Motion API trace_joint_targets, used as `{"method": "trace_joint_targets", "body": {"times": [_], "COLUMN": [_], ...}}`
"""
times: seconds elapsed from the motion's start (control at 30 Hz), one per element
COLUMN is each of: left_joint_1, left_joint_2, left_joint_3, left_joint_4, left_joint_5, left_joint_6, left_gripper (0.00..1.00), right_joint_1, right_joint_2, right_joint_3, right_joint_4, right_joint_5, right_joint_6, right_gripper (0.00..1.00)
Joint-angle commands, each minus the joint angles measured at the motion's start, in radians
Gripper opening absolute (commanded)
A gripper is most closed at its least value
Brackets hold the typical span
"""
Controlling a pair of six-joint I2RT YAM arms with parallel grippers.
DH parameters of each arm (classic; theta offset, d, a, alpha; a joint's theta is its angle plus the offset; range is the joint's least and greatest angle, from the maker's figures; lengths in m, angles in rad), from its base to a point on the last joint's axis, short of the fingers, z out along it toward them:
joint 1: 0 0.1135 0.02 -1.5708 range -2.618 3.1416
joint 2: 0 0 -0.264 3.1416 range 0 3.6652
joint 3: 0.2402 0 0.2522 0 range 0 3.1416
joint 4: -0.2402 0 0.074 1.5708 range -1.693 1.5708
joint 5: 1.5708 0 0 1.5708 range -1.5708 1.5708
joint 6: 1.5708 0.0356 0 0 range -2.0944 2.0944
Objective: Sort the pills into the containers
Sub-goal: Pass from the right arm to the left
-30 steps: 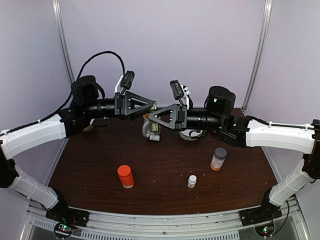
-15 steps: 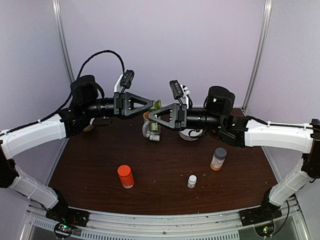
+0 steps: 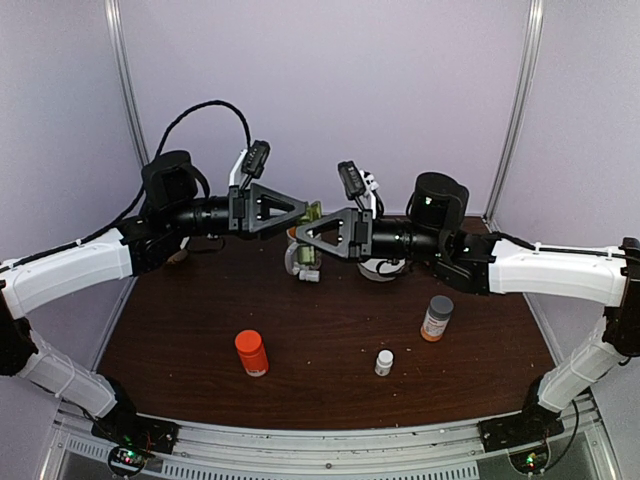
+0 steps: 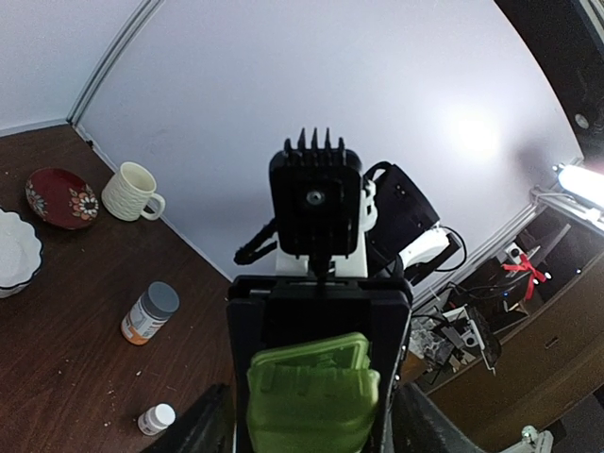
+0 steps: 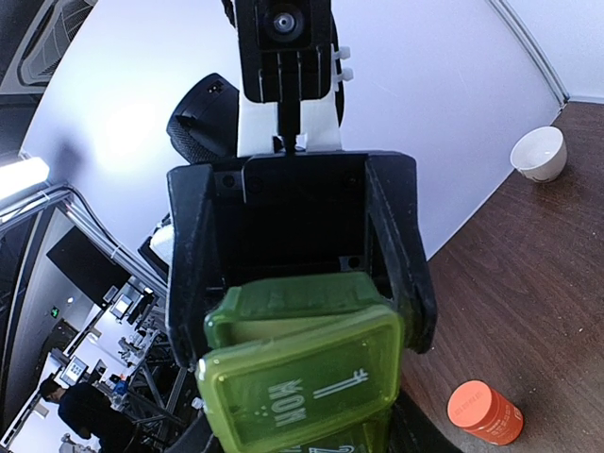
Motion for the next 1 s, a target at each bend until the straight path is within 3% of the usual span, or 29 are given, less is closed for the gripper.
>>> {"method": "trace_joint_targets", "body": {"times": [0.0, 0.1, 0.17, 0.27, 0.33, 0.43, 0.57, 0.73, 0.97], "left_joint_1": [-0.003, -0.004, -0.004, -0.003, -0.003, -0.003, -0.003, 0.004, 0.006], "left_joint_2": [0.005, 0.009, 0.012, 0.014, 0.015, 0.011, -0.007, -0.031, -0.046], "left_joint_3": [-0.007, -0.007, -0.004, -0.005, -0.004, -0.006, -0.009, -0.007, -0.007], "left_joint_4": [0.029, 0.030, 0.027, 0.028, 0.030, 0.028, 0.022, 0.027, 0.044], "left_joint_5": [0.020, 0.014, 0.009, 0.010, 0.011, 0.005, -0.025, -0.056, -0.070], "left_joint_6": [0.015, 0.011, 0.011, 0.012, 0.014, 0.015, 0.017, 0.017, 0.005], "left_gripper": [0.54, 0.47, 0.57, 0.57, 0.45, 0.34, 0.33, 0.33, 0.33], "right_joint_1": [-0.005, -0.005, -0.005, -0.005, -0.005, -0.005, -0.005, -0.004, -0.002], "right_joint_2": [0.005, 0.011, 0.015, 0.013, 0.012, 0.008, -0.006, -0.023, -0.054], "right_joint_3": [0.041, 0.047, 0.052, 0.049, 0.048, 0.040, 0.014, -0.018, -0.085], "right_joint_4": [0.008, 0.004, -0.006, -0.008, -0.011, -0.007, 0.007, 0.016, 0.022], "right_joint_5": [-0.005, -0.005, -0.005, -0.005, -0.003, -0.001, 0.007, -0.001, 0.004], "right_joint_6": [-0.012, -0.012, -0.016, -0.016, -0.019, -0.020, -0.022, -0.028, -0.041], "right_gripper": [0.38, 0.38, 0.39, 0.40, 0.43, 0.56, 0.74, 0.81, 0.69]}}
